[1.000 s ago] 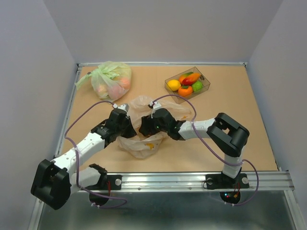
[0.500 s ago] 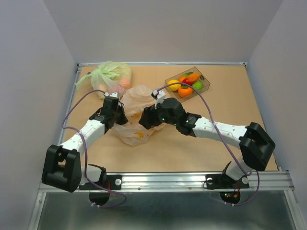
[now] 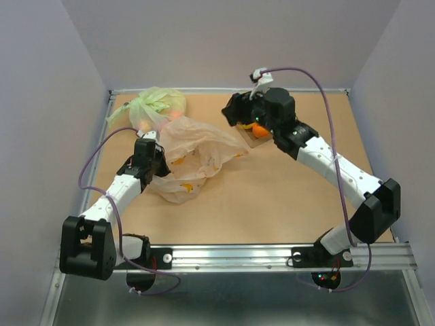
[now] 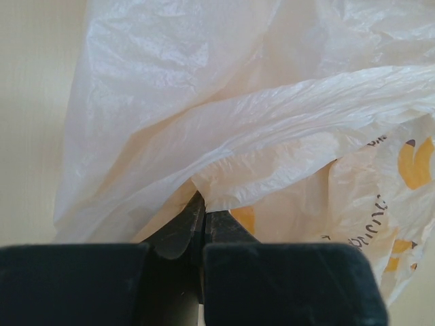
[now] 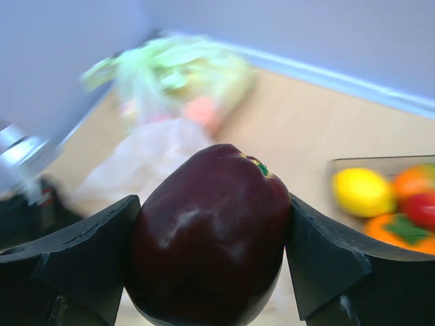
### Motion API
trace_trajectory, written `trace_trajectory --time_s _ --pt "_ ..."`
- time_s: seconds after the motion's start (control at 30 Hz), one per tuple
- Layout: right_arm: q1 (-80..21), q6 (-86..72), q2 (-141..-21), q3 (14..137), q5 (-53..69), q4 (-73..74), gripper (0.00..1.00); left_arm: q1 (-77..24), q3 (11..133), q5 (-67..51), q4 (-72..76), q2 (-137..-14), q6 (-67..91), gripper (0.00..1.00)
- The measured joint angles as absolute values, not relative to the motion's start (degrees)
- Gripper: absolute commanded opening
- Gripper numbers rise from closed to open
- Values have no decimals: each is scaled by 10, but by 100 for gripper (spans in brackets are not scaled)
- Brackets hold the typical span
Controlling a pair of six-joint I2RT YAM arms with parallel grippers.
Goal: Untie the knot of the plastic bag and take out the fruit
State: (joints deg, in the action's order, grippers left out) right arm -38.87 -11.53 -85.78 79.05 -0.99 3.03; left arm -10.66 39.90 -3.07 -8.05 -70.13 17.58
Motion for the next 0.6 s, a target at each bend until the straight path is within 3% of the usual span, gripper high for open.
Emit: trace_trajectory --time_s 0.2,0.4,0.5,0.6 --pt "-262 -100 -952 852 -41 30 6 -107 368 -45 -70 -643 169 0" --pt "-230 -77 -1096 873 -56 48 9 -107 368 -47 -53 -654 161 0" --pt "-230 -70 -1143 874 -59 61 25 -107 368 -44 -54 -659 157 0" --pt "-233 -63 -1165 875 -68 67 49 -106 368 -41 -53 -659 155 0"
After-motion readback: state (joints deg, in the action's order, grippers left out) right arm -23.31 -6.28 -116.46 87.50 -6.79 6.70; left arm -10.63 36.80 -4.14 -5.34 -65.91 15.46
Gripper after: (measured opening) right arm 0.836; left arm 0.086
